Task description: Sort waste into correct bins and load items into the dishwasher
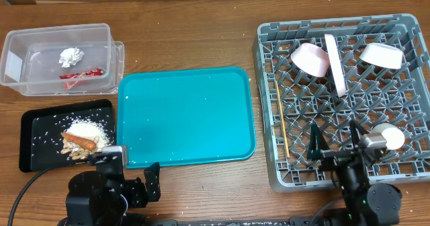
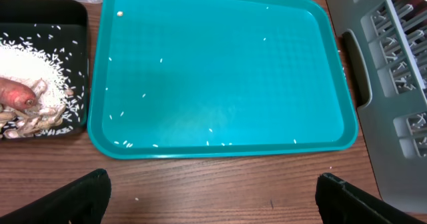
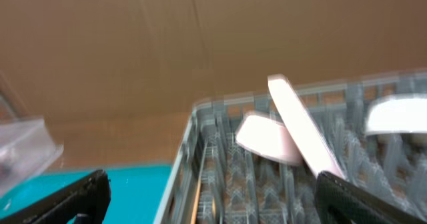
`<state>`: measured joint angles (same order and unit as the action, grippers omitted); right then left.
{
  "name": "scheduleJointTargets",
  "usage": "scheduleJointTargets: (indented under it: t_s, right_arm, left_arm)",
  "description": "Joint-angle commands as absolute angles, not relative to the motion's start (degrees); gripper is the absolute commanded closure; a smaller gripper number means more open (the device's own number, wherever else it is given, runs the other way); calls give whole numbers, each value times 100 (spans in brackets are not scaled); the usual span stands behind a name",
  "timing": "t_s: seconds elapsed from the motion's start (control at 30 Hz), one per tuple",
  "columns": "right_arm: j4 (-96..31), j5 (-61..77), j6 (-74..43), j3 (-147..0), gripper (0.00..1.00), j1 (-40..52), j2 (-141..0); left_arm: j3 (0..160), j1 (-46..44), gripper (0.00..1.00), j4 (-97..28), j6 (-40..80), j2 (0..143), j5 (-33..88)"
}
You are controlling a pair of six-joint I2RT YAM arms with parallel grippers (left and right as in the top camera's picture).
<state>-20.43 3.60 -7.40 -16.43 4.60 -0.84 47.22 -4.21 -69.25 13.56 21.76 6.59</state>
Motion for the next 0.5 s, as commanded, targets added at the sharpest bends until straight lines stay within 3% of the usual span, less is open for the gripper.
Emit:
scheduleJointTargets:
  t_s: [0.0, 0.1, 0.47]
  right_arm:
    - [-941, 303, -727, -823, 0, 436, -21]
    - [329, 309, -729, -91, 0, 408, -21]
    - [-434, 563, -38, -47, 0, 281, -16]
  left_arm:
    - [4707, -454, 0, -6917, 1420, 2163, 578]
    - [4707, -454, 0, -6917, 1420, 2163, 578]
    - [4707, -454, 0, -6917, 1420, 2163, 578]
